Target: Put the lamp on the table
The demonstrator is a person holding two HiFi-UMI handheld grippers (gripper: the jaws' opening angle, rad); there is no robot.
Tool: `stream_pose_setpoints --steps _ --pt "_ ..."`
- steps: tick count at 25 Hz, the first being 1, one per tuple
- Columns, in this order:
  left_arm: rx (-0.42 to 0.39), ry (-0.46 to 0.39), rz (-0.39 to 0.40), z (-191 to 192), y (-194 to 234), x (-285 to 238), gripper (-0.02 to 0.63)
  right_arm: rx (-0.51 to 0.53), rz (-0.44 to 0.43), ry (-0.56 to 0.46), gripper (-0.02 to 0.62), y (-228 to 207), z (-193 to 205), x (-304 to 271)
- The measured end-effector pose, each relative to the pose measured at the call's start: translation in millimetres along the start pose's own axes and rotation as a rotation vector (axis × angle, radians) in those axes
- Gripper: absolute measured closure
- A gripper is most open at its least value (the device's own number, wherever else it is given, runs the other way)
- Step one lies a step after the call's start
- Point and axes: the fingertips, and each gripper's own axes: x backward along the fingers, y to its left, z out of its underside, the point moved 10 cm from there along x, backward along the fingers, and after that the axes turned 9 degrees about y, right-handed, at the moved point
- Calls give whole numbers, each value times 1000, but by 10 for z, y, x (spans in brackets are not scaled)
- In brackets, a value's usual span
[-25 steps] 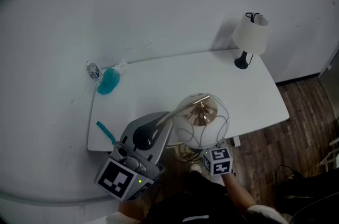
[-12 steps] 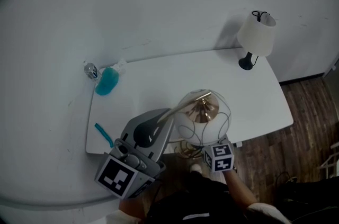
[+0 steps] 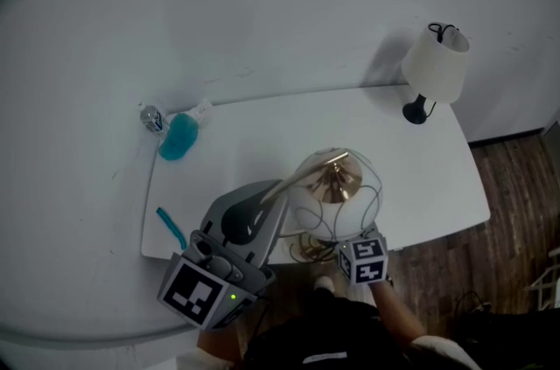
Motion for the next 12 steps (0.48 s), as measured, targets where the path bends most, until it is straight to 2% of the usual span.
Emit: stream_pose_setpoints --steps 12 --pt "11 23 -49 19 193 -287 594 16 -47 24 581 -180 -200 -308"
